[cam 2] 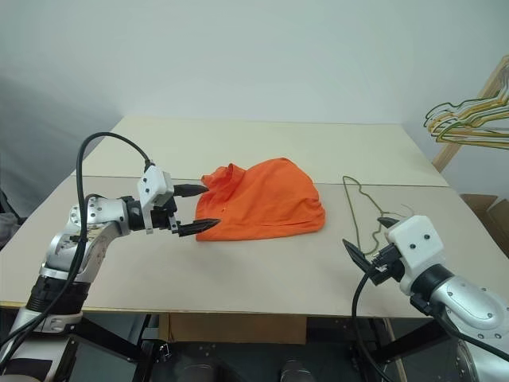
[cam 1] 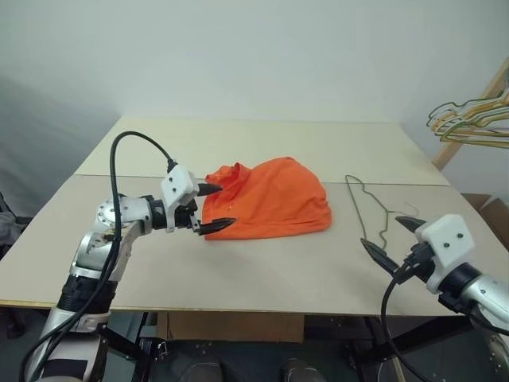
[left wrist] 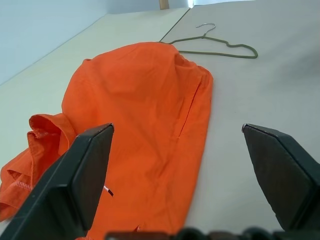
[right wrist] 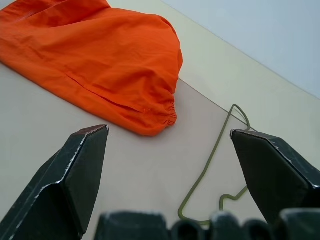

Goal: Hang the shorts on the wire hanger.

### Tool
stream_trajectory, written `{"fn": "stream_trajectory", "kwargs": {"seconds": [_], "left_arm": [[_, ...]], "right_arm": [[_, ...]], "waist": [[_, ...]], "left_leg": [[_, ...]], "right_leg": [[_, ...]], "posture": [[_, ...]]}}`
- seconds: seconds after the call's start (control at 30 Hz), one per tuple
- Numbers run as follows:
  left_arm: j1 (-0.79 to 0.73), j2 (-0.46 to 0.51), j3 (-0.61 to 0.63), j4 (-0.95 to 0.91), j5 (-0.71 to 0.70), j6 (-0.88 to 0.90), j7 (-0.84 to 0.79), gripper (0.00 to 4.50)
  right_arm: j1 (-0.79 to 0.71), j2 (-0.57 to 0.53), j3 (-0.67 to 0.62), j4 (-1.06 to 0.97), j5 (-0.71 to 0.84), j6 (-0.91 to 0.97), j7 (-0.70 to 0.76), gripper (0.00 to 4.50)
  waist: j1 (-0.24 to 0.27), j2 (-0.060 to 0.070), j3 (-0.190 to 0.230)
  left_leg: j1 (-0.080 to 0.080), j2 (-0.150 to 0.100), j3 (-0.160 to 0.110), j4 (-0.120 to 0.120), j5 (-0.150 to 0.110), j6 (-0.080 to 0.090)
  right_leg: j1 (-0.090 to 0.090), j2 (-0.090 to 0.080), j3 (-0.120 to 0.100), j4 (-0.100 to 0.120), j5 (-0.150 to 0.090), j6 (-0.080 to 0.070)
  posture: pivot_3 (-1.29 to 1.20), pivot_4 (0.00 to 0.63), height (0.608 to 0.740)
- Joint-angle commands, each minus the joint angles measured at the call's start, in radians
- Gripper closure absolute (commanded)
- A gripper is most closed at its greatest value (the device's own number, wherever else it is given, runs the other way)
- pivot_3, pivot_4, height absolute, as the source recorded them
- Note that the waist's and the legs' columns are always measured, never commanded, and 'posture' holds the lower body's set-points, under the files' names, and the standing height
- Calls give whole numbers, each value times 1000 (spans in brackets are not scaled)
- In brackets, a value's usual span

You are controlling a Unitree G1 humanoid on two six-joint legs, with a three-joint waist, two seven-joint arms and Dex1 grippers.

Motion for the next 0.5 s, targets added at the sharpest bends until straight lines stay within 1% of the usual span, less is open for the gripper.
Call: {"fn": "stream_trajectory", "kwargs": {"seconds": [0.03,0.33,0.4,0.5], "left_arm": [[-8,6,34,-31,-22,-32,-3,30],[-10,14,39,-29,-27,-19,-14,30],[-15,13,46,-34,-45,30,-3,30],[-16,15,54,-44,-64,48,-6,30]], "right_arm": [[-21,-18,-13,-19,-10,-31,-1,0],[-24,-14,-5,-27,-16,-27,-3,0],[-25,-14,-3,-28,-20,-29,-2,0],[-31,-23,19,-22,-50,-37,-5,0]], "waist": [[0,0,0],[3,0,0],[4,0,0],[4,0,0]], "left_leg": [[0,0,0,0,0,0],[0,0,0,0,0,0],[0,0,0,0,0,0],[0,0,0,0,0,0]], "right_leg": [[0,0,0,0,0,0],[0,0,0,0,0,0],[0,0,0,0,0,0],[0,0,0,0,0,0]], "posture": [[170,0,740],[171,0,740],[172,0,740],[174,0,740]]}}
